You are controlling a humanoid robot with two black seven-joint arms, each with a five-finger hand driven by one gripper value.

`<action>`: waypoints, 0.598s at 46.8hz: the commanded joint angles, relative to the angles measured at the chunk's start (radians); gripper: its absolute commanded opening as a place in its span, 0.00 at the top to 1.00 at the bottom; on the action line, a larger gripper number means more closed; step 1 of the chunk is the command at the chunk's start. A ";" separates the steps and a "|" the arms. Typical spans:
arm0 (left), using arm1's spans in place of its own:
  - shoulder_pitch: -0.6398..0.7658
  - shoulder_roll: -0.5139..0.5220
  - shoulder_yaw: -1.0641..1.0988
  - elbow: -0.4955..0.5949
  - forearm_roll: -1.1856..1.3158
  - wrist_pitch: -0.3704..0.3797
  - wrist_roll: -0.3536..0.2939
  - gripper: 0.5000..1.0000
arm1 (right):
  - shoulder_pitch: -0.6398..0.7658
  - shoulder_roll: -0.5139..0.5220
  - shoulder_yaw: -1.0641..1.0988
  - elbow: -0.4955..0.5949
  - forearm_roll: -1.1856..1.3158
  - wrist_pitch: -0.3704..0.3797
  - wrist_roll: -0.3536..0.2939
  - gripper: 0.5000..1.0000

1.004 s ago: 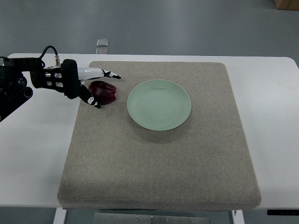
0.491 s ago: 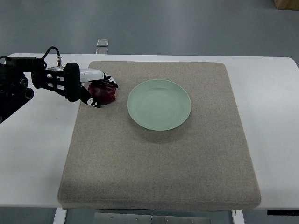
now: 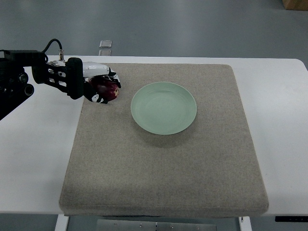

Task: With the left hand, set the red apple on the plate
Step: 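Close the left hand fingers around the red apple, then carry the apple with the left hand over the green plate and release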

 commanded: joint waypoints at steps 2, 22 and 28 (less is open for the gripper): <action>-0.019 -0.009 0.000 -0.053 0.000 -0.003 0.002 1.00 | 0.000 0.000 0.000 0.000 0.000 0.000 0.000 0.14; -0.041 -0.208 0.067 -0.042 0.006 0.003 0.017 1.00 | 0.000 0.000 0.000 0.000 0.000 0.000 0.000 0.14; -0.059 -0.241 0.095 -0.008 0.006 0.005 0.017 0.98 | 0.000 0.000 0.000 0.000 0.000 0.000 0.000 0.14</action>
